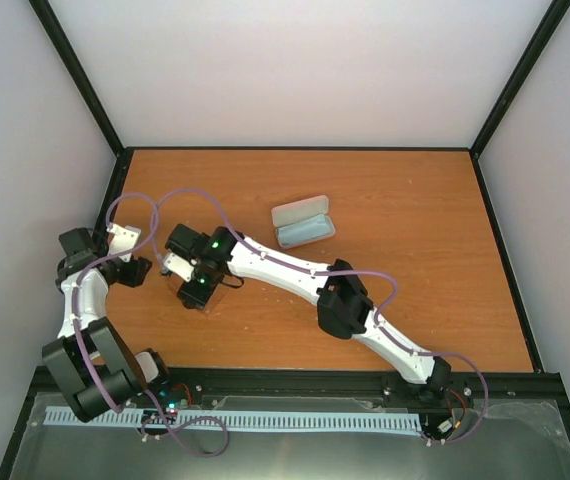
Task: Organize the sunglasses
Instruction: Pick up the sunglasses from the center of the board.
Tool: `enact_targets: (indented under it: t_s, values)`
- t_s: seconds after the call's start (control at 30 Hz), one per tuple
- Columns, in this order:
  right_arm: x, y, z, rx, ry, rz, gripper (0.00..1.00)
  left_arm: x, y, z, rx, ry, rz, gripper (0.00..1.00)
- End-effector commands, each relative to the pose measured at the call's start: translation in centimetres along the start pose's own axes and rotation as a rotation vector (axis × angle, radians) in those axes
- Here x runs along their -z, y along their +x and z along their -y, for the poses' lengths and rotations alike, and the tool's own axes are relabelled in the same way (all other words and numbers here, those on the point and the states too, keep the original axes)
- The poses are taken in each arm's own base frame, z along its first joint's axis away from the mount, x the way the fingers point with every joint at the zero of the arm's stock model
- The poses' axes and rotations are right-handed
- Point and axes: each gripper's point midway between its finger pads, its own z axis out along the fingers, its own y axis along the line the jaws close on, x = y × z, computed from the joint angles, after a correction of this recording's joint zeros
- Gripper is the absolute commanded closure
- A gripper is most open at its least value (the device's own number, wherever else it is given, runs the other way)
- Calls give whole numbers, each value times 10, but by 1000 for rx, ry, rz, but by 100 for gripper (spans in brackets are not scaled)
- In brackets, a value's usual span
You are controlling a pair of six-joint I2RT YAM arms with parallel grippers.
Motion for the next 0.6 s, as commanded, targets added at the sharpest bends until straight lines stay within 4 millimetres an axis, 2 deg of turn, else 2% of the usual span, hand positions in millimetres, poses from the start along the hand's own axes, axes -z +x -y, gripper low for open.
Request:
enact_targets:
  t_s: [0.0,0.17,0.33,0.57]
  values:
    - [-21,1,-13,38,-27,-12,43,2,-11,-8,53,-5,32,43]
    - [-38,11,-13,36,-41,-45,50,4,-10,-5,53,0,30,43]
    - [-48,24,-7,30,-22,-85,51,6,-11,-4,38,-6,32,43]
    - [-57,35,2,29,19,-120,68,7,-13,-1,35,11,47,43]
